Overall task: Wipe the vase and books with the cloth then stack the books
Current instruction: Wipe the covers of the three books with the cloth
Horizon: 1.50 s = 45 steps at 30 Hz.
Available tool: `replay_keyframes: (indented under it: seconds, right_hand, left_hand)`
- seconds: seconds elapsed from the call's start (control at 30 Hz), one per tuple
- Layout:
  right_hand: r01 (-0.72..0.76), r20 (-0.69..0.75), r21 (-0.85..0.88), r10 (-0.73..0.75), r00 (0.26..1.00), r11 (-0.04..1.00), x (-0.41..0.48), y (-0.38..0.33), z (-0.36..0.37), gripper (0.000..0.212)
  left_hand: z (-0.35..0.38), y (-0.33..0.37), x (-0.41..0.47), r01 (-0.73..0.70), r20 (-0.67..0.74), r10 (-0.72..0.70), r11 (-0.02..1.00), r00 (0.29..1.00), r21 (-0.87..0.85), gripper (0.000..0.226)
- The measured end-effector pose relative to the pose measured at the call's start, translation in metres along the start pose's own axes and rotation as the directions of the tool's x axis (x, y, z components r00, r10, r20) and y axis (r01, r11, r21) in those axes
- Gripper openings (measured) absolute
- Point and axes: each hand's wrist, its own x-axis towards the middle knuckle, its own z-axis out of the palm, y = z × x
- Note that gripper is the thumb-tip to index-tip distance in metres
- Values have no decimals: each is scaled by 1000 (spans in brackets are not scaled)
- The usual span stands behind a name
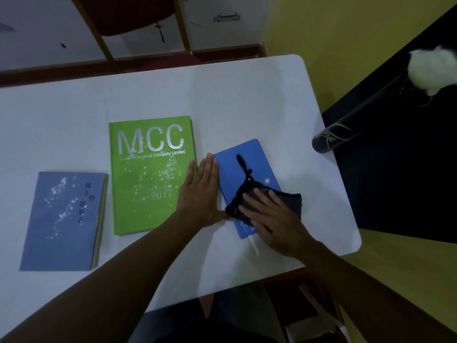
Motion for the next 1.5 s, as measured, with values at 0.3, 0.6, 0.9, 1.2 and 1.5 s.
replay_keyframes:
  seconds: [0.3,0.6,0.9,1.2,1.5]
  right_hand:
    - [-163,-145,-156,141,979,974,110,21,-27,50]
    - [-8,-126,49,14,992,999,-4,-5,15,47]
    - [-74,-170,-13,71,983,997,93,34,-22,50]
    - [-109,-252,137,141,958,985,25,-18,14,39]
    - [-180,-517,483,445,731,857,49,-81,-7,39]
  left_hand:
    - [-3,0,1,-9,15,10,999,1000,-44,151]
    - [-4,0,1,-21,43,22,999,999,-27,150]
    - [-1,1,2,-10,45,12,999,999,-33,150]
    - [-9,3,0,-13,76,14,1000,997,-9,149]
    - [-30,-76,-25,-130,-177,79,946,981,-296,104]
